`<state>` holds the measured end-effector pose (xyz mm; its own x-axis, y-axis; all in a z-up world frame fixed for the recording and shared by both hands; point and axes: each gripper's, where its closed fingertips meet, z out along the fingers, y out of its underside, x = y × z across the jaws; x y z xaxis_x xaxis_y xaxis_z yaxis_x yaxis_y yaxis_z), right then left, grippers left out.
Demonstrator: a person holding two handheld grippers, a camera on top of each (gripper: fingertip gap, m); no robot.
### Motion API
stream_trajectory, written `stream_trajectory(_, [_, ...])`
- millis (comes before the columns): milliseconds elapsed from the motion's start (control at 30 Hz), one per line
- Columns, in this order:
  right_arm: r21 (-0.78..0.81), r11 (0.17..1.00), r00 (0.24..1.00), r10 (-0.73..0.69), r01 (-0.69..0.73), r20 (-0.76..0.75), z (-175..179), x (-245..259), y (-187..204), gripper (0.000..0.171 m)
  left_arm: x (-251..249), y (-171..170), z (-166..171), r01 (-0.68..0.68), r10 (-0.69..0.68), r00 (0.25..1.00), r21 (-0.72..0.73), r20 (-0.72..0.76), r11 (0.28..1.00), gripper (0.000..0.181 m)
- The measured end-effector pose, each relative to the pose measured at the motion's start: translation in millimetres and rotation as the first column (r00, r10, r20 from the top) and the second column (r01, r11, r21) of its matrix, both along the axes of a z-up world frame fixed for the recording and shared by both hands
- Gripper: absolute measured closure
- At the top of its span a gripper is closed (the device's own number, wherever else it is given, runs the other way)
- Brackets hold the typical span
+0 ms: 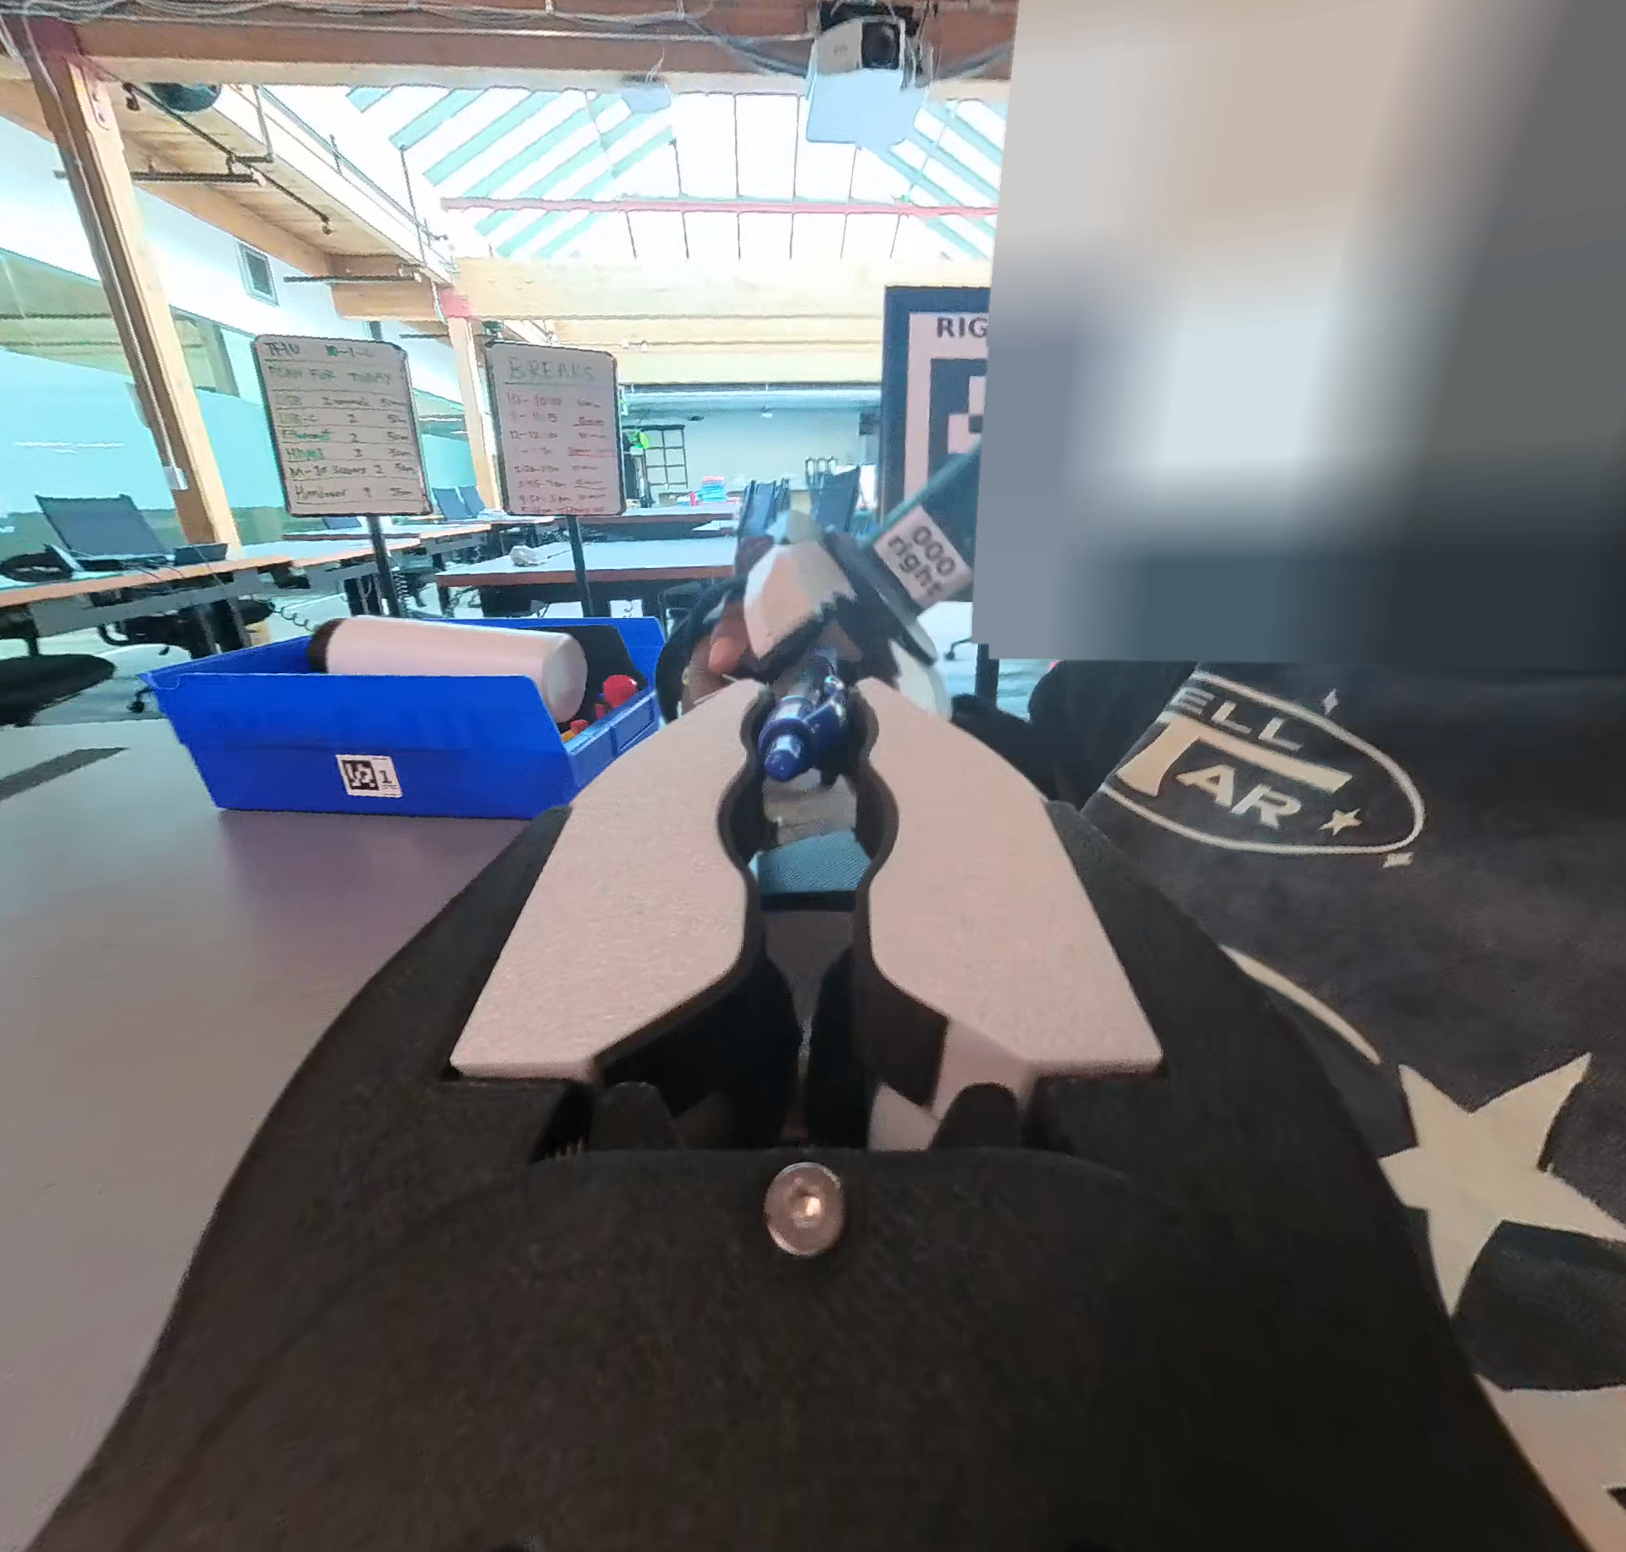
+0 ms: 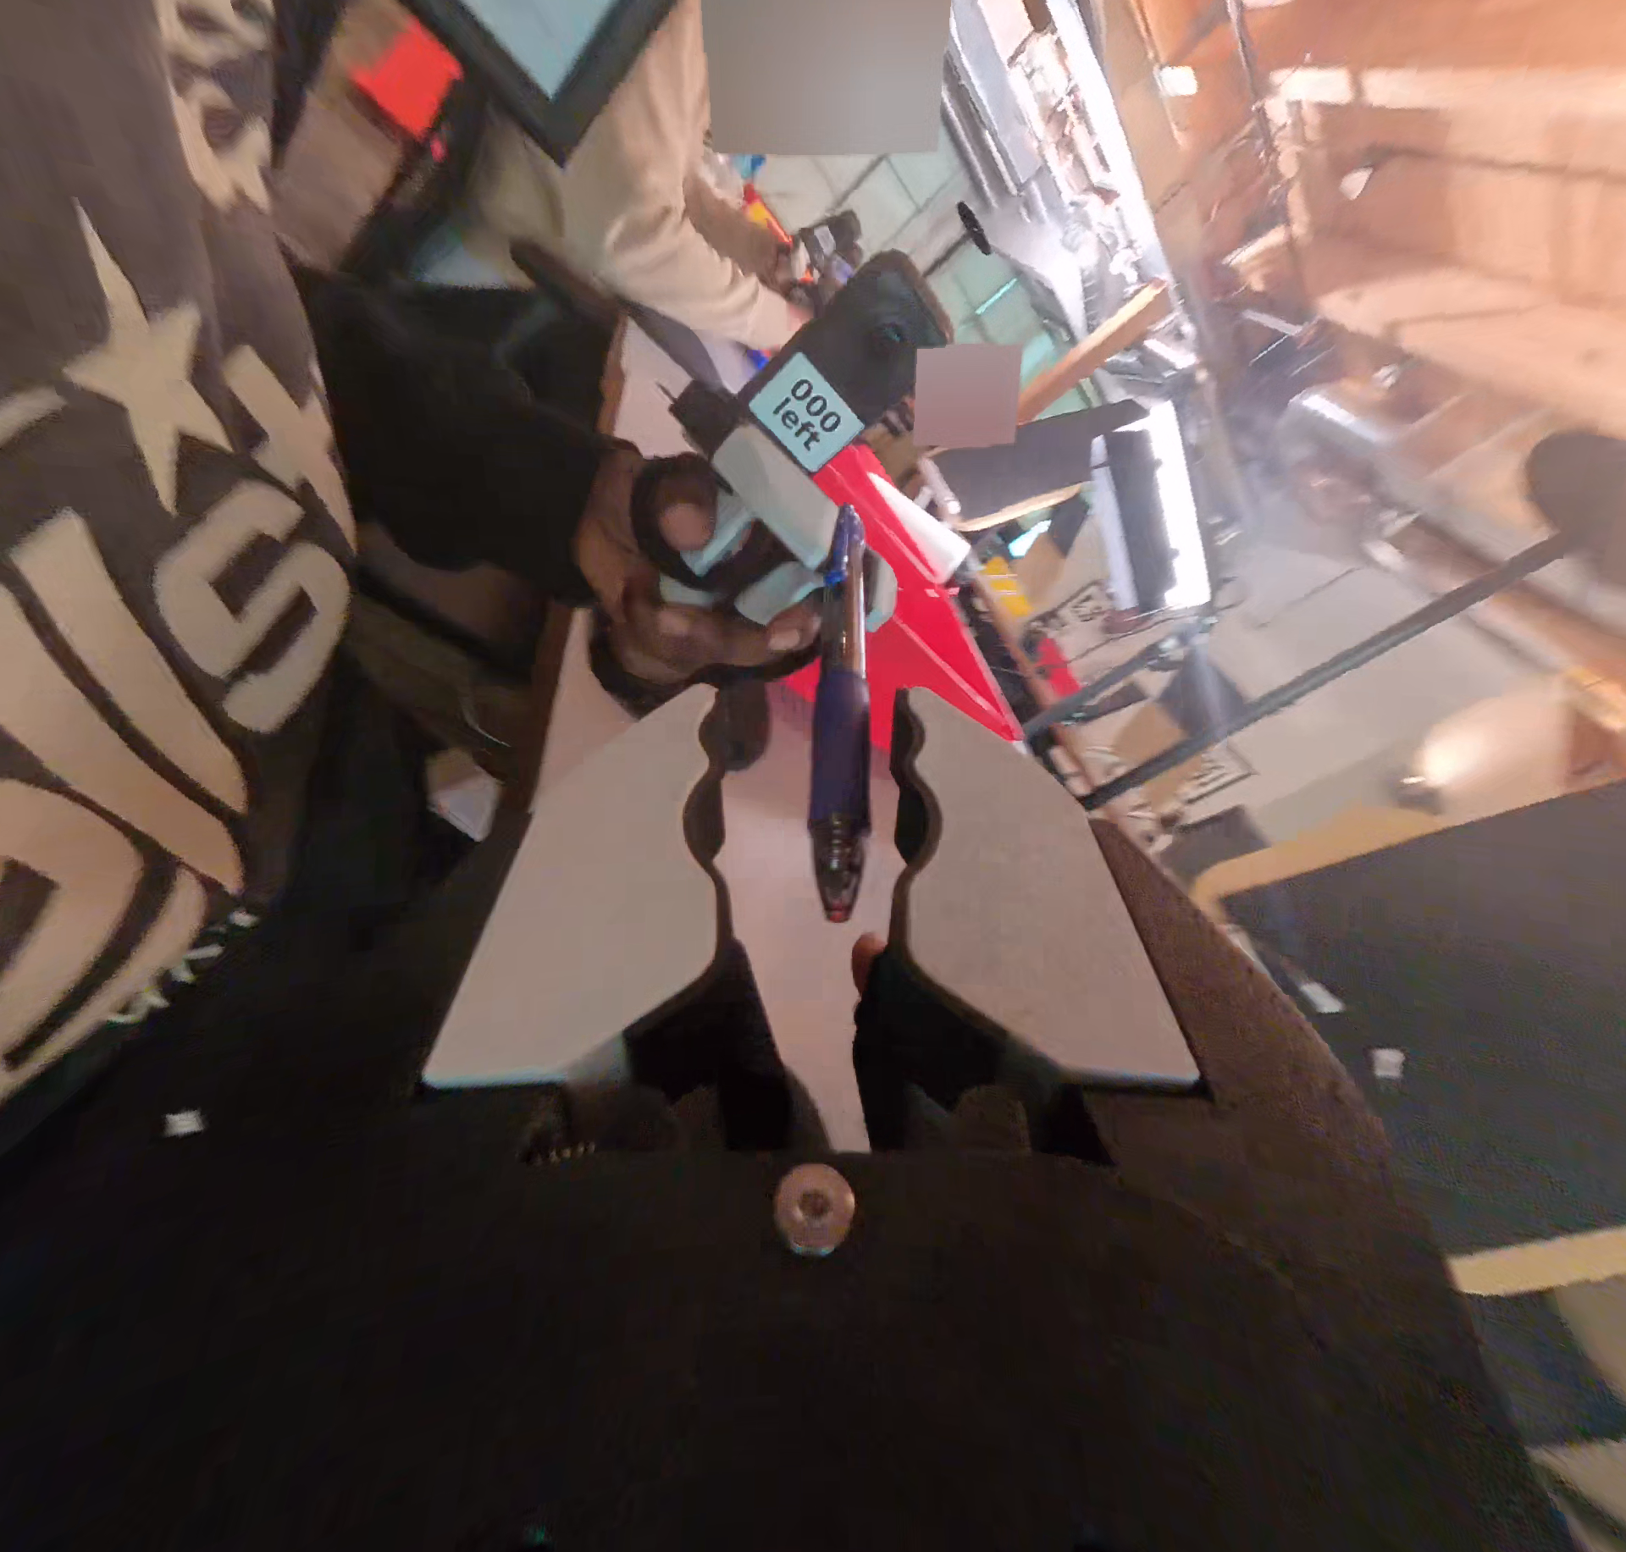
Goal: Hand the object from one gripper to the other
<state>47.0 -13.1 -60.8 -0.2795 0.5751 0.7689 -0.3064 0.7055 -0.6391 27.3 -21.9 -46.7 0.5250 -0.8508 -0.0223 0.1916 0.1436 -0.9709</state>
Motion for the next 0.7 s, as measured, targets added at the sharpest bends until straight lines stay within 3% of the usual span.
stream_trajectory(133, [0.167, 0.978, 0.985, -0.104, 0.127, -0.140, 3, -5, 5, 0.159, -2, -1, 3, 0.040, -0.038, 0.997, -0.034, 0.071, 0.999, 0.166])
stream_trajectory(267, [0.129, 0.987, 0.992, -0.085, 0.097, -0.094, 4, -3, 4, 0.159, 0, -2, 0, 0.042, -0.041, 0.999, -0.033, 0.029, 0.999, 0.165])
stream_trajectory(333, [0.027, 0.999, 0.999, -0.043, 0.044, -0.018, 5, -1, 3, 0.159, 2, -4, -1, 0.022, -0.021, 1.000, 0.023, -0.021, 1.000, 0.165])
stream_trajectory(400, [-0.169, 0.986, 0.991, 0.015, 0.008, 0.134, 3, -2, 4, 0.159, 2, -6, -3, -0.029, 0.040, 0.995, 0.111, -0.091, 0.993, 0.148])
stream_trajectory(533, [-0.470, 0.882, 0.901, 0.196, 0.009, 0.386, -9, 1, 4, 0.159, 2, -5, -10, -0.122, 0.198, 0.946, 0.286, -0.256, 0.950, 0.145])
stream_trajectory(700, [-0.633, 0.774, 0.858, 0.336, -0.017, 0.388, -4, 3, 1, 0.159, 2, 0, -14, -0.138, 0.205, 0.940, 0.245, -0.272, 0.960, 0.149])
